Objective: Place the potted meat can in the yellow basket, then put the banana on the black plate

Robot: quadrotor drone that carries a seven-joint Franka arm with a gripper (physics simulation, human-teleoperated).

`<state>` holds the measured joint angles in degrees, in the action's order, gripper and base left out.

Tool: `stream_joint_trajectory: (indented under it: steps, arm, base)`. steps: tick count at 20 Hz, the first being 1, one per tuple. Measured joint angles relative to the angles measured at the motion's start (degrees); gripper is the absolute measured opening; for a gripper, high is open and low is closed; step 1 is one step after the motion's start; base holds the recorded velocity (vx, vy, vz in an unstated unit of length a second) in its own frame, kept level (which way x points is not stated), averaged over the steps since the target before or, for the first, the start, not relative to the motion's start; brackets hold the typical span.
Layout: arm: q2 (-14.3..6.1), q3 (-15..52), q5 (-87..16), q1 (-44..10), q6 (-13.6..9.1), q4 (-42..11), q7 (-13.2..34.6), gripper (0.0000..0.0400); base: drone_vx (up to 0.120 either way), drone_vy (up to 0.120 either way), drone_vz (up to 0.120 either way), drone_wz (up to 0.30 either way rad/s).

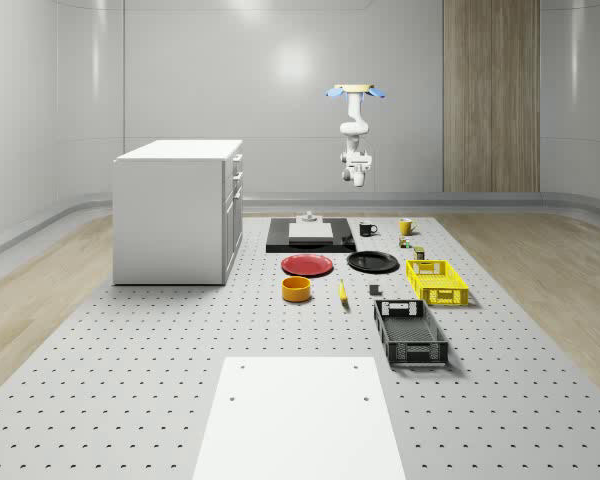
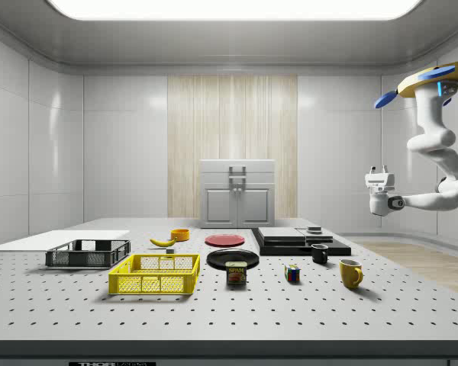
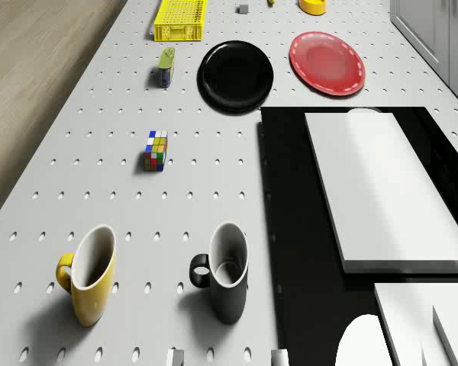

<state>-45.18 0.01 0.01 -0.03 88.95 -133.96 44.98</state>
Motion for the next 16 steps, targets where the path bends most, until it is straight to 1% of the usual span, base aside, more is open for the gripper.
stream_joint_trajectory:
  steps: [4, 9, 13, 16]
  arm:
    - [0.7, 0.1, 0.0, -0.1, -4.0, 4.8, -0.1, 0.0400]
    - [2.7, 0.1, 0.1, -0.2, -7.8, 10.8, -0.1, 0.0400]
    - [4.0, 0.2, 0.1, -0.3, -9.7, 14.2, -0.1, 0.0400]
    - [4.5, 0.2, 0.1, -0.3, -10.5, 15.7, -0.1, 0.0400]
  base:
    - [0.000, 0.000, 0.000, 0.000]
    - [0.000, 0.000, 0.000, 0.000]
    - [0.000, 0.000, 0.000, 0.000]
    - [0.000, 0.107, 0.000, 0.000]
